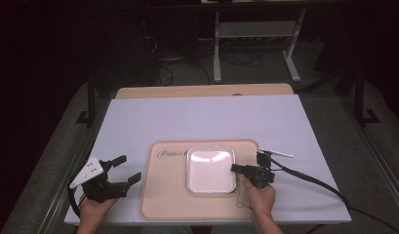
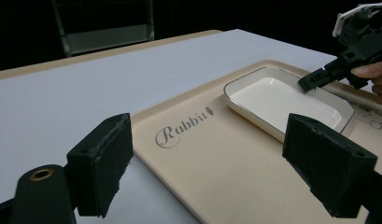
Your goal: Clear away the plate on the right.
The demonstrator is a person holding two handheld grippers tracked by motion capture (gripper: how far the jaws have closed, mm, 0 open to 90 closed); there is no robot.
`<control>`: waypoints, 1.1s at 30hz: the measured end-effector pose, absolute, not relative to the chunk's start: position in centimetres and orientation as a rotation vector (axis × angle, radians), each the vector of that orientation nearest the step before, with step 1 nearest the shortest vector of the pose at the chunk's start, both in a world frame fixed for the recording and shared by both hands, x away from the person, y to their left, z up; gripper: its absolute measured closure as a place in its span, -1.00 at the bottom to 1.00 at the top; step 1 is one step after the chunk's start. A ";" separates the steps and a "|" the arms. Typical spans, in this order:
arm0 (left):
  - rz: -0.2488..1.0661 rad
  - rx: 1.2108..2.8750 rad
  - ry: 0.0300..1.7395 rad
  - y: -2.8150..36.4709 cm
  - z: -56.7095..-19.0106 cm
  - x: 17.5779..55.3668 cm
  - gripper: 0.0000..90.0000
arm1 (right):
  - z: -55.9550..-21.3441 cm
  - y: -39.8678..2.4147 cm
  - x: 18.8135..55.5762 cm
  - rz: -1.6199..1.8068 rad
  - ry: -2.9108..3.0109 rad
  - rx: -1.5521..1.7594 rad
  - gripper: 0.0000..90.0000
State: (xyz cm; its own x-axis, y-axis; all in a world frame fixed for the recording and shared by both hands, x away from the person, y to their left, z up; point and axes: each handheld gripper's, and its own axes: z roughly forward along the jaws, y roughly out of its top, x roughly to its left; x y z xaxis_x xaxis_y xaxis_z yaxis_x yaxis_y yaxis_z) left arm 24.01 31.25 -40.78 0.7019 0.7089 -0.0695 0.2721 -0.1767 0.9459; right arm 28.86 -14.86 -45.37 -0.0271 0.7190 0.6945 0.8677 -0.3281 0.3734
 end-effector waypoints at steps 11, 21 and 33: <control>0.472 1.748 0.781 31.3 -40.7 23.9 -0.64 | -45.7 -14.8 28.2 -1.265 -1.692 -2.088 0.84; 0.471 1.747 0.781 31.3 -40.7 23.9 -0.64 | -45.8 -14.5 27.7 -1.274 -1.678 -2.094 0.83; 0.470 1.745 0.782 31.4 -40.7 23.9 -0.64 | -45.5 -14.6 27.6 -1.298 -1.683 -2.086 0.73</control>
